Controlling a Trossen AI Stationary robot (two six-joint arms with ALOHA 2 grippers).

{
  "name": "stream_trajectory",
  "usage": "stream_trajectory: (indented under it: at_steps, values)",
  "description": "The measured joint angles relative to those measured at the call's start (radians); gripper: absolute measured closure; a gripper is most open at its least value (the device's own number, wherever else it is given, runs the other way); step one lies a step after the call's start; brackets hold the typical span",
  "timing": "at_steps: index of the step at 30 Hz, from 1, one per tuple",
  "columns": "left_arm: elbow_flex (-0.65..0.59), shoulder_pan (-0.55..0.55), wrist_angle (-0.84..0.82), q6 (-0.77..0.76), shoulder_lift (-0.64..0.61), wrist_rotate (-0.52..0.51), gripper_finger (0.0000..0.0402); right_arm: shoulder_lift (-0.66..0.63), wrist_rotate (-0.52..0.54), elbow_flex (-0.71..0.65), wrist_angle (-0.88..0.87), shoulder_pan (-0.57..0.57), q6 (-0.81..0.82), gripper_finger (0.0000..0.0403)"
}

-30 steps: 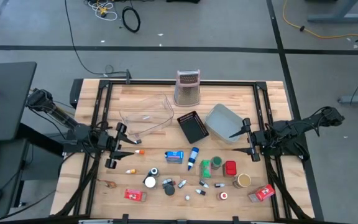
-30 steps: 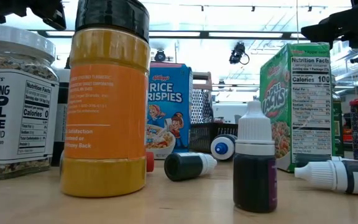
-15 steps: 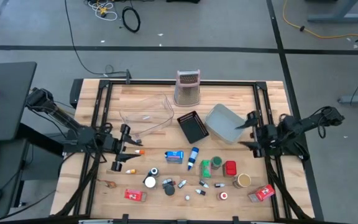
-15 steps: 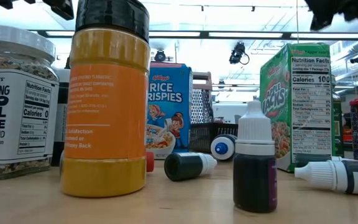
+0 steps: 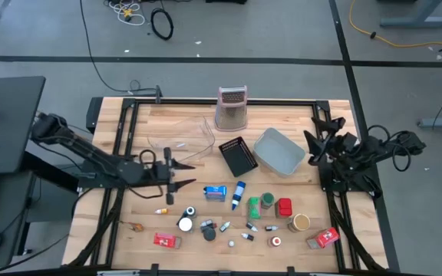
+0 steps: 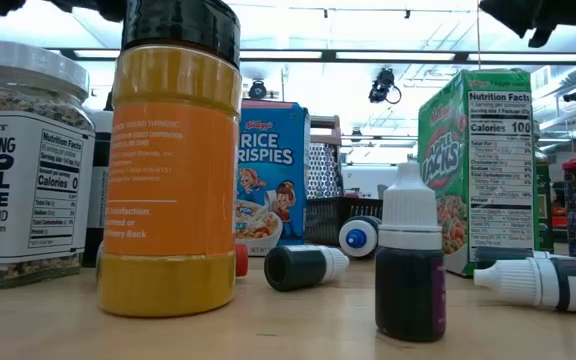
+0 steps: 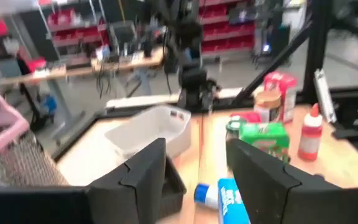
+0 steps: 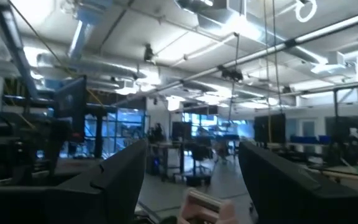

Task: Pick & Place Kitchen Items
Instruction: Put the blue cereal box into the transparent bin

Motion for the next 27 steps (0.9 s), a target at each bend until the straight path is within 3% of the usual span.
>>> stream_trajectory:
  at_steps: [13, 19, 27]
  values:
    - [0.142, 0.098, -0.053, -0.040, 0.291, 0.181, 0.0125, 0.007, -0.050, 0.000, 0.003, 0.000, -0.018, 0.0137]
    - [0.157, 0.103, -0.055, -0.093, 0.408, 0.232, 0.0120, 0.007, -0.050, 0.000, 0.003, 0.000, -0.017, 0.0137]
    - [0.164, 0.102, -0.061, -0.151, 0.427, 0.261, 0.0123, 0.007, -0.050, -0.001, 0.003, 0.000, 0.061, 0.0137]
